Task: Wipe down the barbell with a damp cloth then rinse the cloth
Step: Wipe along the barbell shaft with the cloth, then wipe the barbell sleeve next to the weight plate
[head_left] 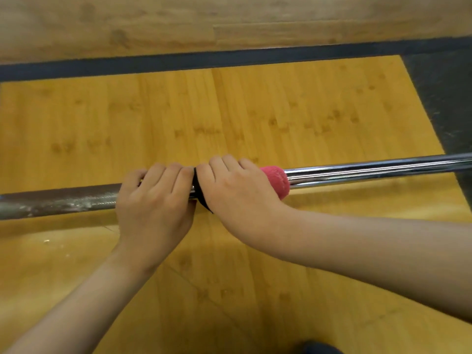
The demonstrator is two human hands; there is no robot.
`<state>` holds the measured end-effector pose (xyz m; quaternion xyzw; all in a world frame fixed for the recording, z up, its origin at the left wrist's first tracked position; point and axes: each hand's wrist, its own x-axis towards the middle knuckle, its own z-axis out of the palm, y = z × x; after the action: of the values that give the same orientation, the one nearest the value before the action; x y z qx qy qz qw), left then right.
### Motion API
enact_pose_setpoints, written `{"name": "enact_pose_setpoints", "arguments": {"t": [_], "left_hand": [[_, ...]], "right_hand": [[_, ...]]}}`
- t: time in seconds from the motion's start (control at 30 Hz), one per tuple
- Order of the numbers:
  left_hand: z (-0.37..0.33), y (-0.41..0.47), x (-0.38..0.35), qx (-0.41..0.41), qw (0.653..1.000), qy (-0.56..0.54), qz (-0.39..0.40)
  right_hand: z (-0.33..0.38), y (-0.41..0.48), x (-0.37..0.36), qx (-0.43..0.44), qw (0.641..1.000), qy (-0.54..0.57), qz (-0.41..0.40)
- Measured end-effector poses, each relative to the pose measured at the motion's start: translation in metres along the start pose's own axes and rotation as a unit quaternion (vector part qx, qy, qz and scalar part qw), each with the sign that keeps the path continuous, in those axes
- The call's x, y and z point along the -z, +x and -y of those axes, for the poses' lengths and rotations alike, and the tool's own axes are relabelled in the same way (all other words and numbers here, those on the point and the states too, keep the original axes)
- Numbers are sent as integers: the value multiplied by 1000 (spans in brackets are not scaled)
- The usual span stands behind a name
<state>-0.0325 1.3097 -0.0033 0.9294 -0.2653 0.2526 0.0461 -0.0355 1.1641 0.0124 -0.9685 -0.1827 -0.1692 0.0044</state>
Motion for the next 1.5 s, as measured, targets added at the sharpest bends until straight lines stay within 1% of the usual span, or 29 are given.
{"name": "enact_pose_setpoints", "arguments": {"t": [0.1,0.17,0.27,0.33,0.4,0.5,0.57,0.63,0.73,0.9,0.93,0.97,1.0,1.03,1.1,1.13,1.2,1.23,1.3,1.33,1.4,1.43,1.5], "left_hand": [[-4,5,0,32,999,8,18],[-6,11,4,40,998,3,55],[-5,19,16,48,985,-4,164],[-7,26,29,29,969,-8,243],[-6,34,42,13,956,-14,293],[-2,25,68,-10,932,-2,362],[4,13,84,-39,923,16,382],[9,9,94,-42,919,11,393],[23,25,92,-20,917,0,398],[41,24,90,46,909,-83,405],[43,19,89,60,901,-98,418],[45,15,90,83,884,-122,443],[44,15,91,123,857,-176,467],[44,16,92,177,820,-263,477],[40,21,97,283,712,-452,456],[37,24,100,331,671,-501,436],[32,25,104,410,626,-537,388],[31,25,106,426,618,-549,368],[32,20,109,402,633,-551,366],[32,18,112,396,635,-554,365],[33,13,116,412,627,-567,340],[34,11,116,422,626,-572,322],[35,7,118,427,628,-578,299]], "right_hand": [[-5,4,-3,31,999,16,2],[-10,6,-1,47,998,37,13],[-21,5,1,85,995,54,16],[-26,-1,4,103,992,69,31],[-29,-3,6,105,989,99,30],[-25,-3,10,85,982,164,35],[-15,-1,10,71,980,183,27],[-3,-2,11,61,973,217,39],[9,-6,13,37,963,262,49],[20,-18,20,-11,944,327,51],[22,-20,23,-22,940,338,51],[24,-22,26,-30,935,351,48],[26,-24,28,-35,929,367,44],[28,-25,31,-37,922,383,40],[34,-26,34,-35,912,407,34],[38,-26,35,-31,911,410,35],[48,-25,37,-29,905,421,49],[53,-26,39,-27,901,428,60],[63,-29,42,-17,898,433,80],[66,-31,43,-12,895,436,93],[67,-34,47,-5,889,444,113],[66,-34,48,-4,887,449,109],[63,-37,50,-17,884,462,71]]}}
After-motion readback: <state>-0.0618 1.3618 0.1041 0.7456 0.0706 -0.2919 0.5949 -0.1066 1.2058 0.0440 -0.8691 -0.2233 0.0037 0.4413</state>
